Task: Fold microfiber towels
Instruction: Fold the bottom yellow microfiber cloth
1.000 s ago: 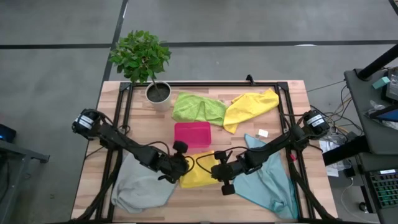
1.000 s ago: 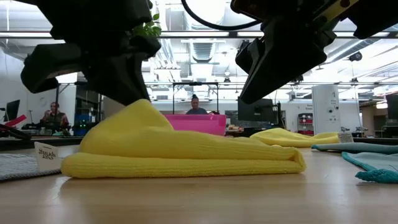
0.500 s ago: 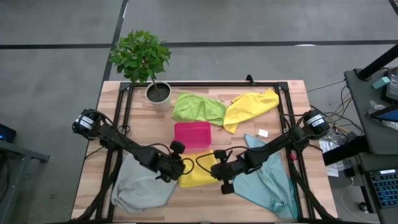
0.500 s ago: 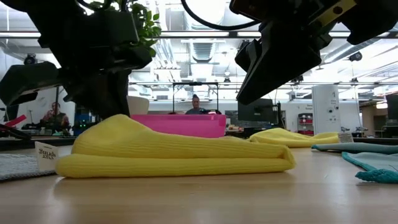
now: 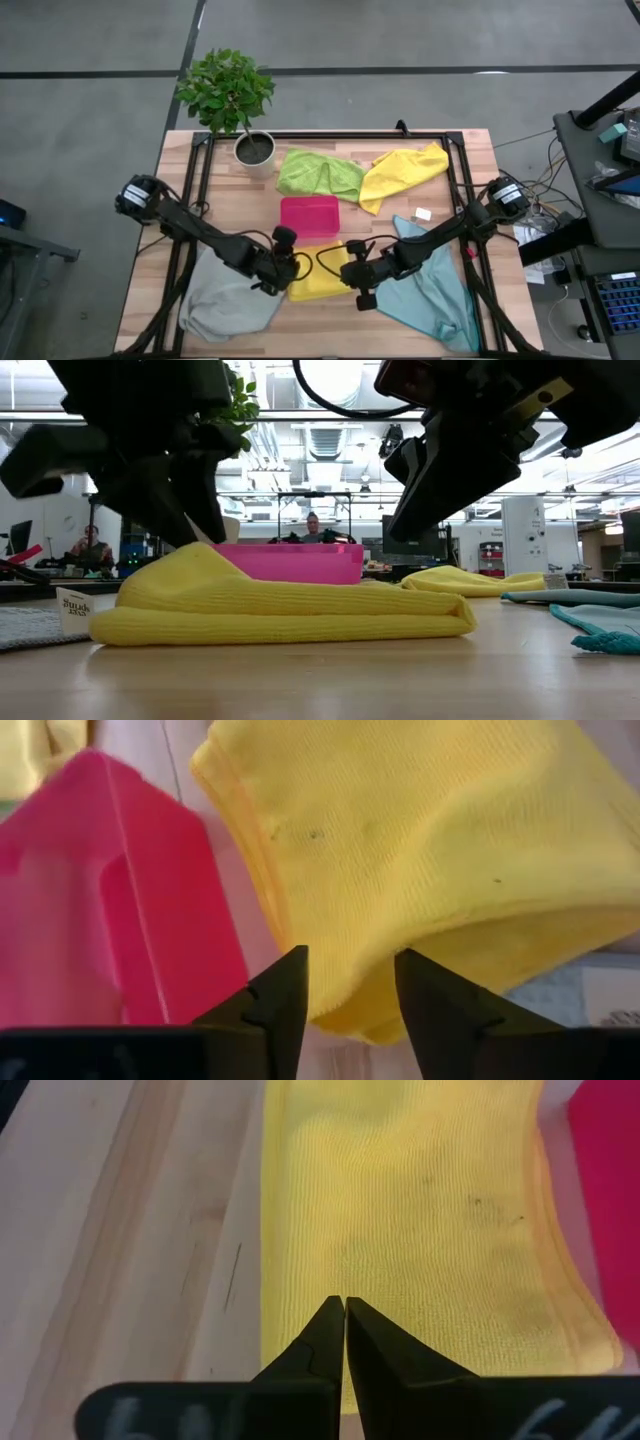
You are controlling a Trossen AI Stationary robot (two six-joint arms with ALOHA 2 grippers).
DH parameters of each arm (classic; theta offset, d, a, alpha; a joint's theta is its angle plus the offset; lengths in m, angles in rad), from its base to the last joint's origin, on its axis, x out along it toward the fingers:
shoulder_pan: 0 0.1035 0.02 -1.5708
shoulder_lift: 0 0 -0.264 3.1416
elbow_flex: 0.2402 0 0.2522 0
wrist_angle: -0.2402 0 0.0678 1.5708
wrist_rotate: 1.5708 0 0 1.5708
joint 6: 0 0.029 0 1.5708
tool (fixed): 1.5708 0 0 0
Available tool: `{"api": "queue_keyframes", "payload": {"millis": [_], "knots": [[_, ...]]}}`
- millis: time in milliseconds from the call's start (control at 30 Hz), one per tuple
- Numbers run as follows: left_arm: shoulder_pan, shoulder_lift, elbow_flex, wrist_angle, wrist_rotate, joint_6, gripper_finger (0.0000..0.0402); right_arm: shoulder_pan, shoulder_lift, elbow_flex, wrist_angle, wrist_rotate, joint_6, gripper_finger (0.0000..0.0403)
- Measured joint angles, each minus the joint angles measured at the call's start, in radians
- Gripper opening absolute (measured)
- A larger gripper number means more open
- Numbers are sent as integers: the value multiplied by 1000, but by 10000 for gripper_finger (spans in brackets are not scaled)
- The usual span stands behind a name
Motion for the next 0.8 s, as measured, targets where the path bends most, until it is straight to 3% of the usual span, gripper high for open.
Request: {"api": "queue_keyframes", "payload": {"millis": [167, 333, 500, 633, 800], "knots": [[-20, -21, 43, -132, 41, -147, 137, 0, 0, -25, 43, 1, 5, 9], [-44, -53, 63, -162, 252, -490, 137, 1, 0, -62, 120, 10, 28, 9], [-123, -27, 15, -10, 257, -733, 137, 3, 0, -86, 178, 24, 29, 9], [-160, 12, 9, 105, 213, -769, 137, 3, 0, -89, 187, 25, 28, 9], [-155, 40, 9, 123, 151, -798, 137, 3, 0, -92, 205, 25, 28, 9]]}}
